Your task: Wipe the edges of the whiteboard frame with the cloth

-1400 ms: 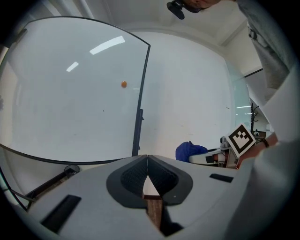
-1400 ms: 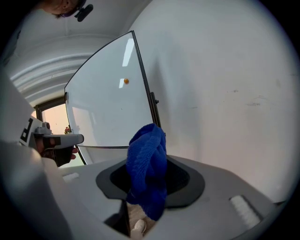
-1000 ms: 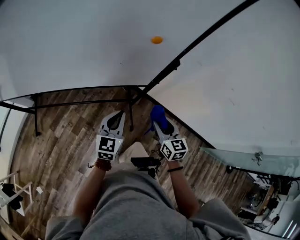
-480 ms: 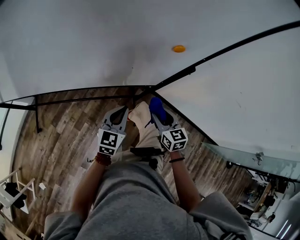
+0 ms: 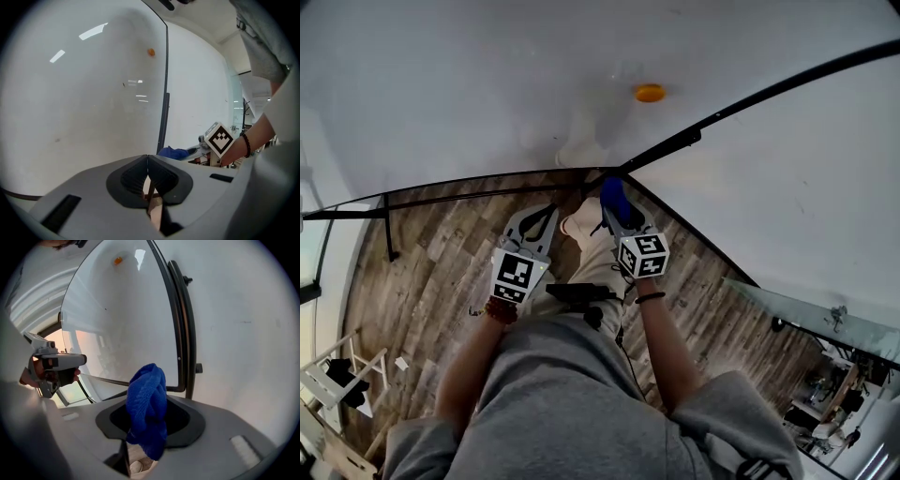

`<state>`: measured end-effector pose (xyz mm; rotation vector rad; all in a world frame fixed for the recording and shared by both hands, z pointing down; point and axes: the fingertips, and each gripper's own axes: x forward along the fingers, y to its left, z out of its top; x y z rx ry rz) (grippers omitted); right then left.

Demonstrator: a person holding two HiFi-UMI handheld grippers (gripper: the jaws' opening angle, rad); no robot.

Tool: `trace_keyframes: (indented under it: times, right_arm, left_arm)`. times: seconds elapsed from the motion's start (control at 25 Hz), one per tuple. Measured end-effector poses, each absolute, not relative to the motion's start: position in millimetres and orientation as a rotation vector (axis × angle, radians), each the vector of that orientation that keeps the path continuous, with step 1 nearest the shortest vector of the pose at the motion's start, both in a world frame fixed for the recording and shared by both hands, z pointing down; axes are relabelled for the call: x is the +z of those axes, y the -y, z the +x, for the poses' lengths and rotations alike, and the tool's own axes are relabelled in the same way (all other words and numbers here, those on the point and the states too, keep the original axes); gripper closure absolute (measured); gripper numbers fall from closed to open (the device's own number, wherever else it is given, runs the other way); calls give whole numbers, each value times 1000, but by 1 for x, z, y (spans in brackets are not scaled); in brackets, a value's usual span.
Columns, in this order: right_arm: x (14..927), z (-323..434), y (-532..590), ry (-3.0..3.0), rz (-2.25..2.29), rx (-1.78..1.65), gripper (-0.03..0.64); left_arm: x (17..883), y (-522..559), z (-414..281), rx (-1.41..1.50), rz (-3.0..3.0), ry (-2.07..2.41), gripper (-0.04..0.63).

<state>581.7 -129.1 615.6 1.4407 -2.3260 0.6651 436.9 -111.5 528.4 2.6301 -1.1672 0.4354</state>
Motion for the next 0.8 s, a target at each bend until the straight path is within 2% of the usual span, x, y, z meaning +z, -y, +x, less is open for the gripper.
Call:
trace_keyframes:
  times: [0.24, 0.8]
  right_arm:
    - [666, 580, 145, 2222, 1437, 763, 443]
    - [720, 580, 181, 2087, 1438, 904, 443]
  left_arm:
    - [534, 118, 427, 489, 2635, 1168, 584]
    - [539, 120, 428, 499, 2657, 1118, 584]
